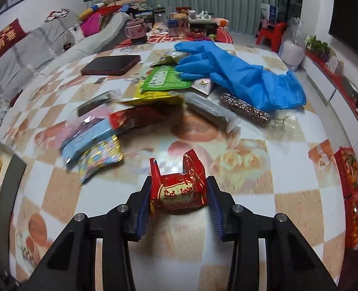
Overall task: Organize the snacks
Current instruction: 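Lift both red snacks and turn toward the grey box lid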
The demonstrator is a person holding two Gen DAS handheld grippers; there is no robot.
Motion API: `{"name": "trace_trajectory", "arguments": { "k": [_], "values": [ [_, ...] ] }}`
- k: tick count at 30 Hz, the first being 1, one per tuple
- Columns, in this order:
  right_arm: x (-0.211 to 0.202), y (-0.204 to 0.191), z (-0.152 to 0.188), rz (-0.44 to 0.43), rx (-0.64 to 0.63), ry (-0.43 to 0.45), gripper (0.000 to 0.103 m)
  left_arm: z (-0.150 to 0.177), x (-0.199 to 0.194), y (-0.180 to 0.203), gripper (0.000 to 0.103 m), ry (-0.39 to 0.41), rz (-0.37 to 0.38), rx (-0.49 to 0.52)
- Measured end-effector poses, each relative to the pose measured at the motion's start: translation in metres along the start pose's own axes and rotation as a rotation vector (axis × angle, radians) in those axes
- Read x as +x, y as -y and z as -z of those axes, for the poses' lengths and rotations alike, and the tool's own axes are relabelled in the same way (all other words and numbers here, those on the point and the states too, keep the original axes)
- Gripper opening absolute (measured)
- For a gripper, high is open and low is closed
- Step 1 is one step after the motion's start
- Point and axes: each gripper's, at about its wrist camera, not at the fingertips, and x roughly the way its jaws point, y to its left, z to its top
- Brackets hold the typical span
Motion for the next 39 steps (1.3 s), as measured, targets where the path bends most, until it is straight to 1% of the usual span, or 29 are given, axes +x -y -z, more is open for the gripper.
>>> {"name": "trace_trajectory", "arguments": {
  "k": [4, 8, 9, 12, 14, 19, 25, 34, 39],
  "values": [
    [-0.036, -0.012, 0.042, -0.034, 0.027, 0.019, 0.043, 0.0, -0.001, -0.004, 0.023, 0.003, 0.005, -0.022],
    [-0.064, -0.039, 0.094, -0.025, 0.012, -0.017, 0.043, 0.001, -0.005, -0.013, 0.022, -0.006, -0.051, -0.052],
    [-0.072, -0.042, 0.101, -0.015, 0.009, -0.022, 0.044, 0.002, -0.006, -0.015, 0.022, -0.013, -0.071, -0.051],
    [-0.085, -0.061, 0.126, -0.002, -0.001, -0.029, 0.044, 0.007, -0.011, -0.022, 0.022, -0.033, -0.096, -0.056],
    [-0.092, -0.069, 0.137, 0.01, -0.012, -0.016, 0.044, 0.012, -0.015, -0.024, 0.022, -0.04, -0.11, -0.052],
    [-0.101, -0.08, 0.144, -0.009, -0.012, -0.015, 0.044, 0.022, -0.024, -0.028, 0.022, -0.062, -0.122, -0.057],
    [-0.112, -0.087, 0.148, -0.021, -0.01, -0.016, 0.044, 0.027, -0.03, -0.03, 0.022, -0.093, -0.124, -0.066],
    [-0.115, -0.095, 0.154, -0.031, -0.007, -0.05, 0.044, 0.034, -0.036, -0.028, 0.022, -0.11, -0.134, -0.054],
    [-0.121, -0.098, 0.155, -0.045, -0.003, -0.043, 0.044, 0.037, -0.04, -0.029, 0.022, -0.116, -0.129, -0.061]
  ]
}}
